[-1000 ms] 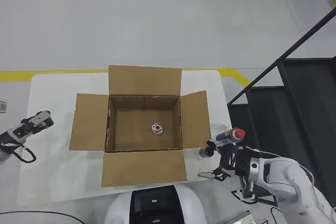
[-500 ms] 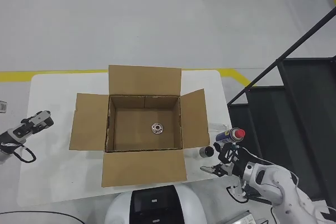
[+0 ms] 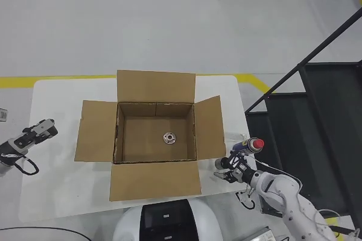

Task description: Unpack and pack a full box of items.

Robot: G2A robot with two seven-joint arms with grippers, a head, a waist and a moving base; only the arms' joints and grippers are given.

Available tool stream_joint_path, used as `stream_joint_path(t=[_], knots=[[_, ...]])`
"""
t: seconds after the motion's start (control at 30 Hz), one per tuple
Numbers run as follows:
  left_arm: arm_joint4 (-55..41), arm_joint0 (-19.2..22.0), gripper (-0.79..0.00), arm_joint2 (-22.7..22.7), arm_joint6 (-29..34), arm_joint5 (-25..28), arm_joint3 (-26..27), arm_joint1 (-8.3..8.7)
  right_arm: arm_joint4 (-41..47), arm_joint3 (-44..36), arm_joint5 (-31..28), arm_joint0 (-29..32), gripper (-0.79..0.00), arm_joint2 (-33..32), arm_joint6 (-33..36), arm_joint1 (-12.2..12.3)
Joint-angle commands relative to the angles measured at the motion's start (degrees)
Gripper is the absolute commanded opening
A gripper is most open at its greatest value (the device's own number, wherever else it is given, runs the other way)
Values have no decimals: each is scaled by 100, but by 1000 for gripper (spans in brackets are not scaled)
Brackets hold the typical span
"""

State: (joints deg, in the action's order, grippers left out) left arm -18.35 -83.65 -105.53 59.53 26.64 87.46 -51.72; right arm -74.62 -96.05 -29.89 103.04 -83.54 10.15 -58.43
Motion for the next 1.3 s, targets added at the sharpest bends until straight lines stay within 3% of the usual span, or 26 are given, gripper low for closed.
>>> stream_joint_path(t=[0.0, 0.23, 0.27, 0.3, 0.33, 0.37, 0.8, 1.0, 1.27], knots=[[0, 0, 0, 0, 0, 0, 0, 0, -51, 107, 81, -88, 0, 89, 53, -13], [0, 0, 0, 0, 0, 0, 0, 0, -101, 429, 445, -347, -22, 354, 127, -70], [0, 0, 0, 0, 0, 0, 0, 0, -135, 469, 487, -368, -203, 383, 145, -74], [0, 0, 0, 0, 0, 0, 0, 0, -159, 514, 513, -388, -299, 414, 142, -80], [0, 0, 0, 0, 0, 0, 0, 0, -163, 548, 535, -406, -656, 437, 122, -85], [0, 0, 0, 0, 0, 0, 0, 0, -171, 573, 546, -417, -785, 454, 102, -88], [0, 0, 0, 0, 0, 0, 0, 0, -452, 313, 625, -228, -785, 392, -51, -67], [0, 0, 0, 0, 0, 0, 0, 0, -603, -665, -121, 468, -785, 28, -143, 47], [0, 0, 0, 0, 0, 0, 0, 0, -611, -2104, -886, 1507, -785, -966, -202, 196]])
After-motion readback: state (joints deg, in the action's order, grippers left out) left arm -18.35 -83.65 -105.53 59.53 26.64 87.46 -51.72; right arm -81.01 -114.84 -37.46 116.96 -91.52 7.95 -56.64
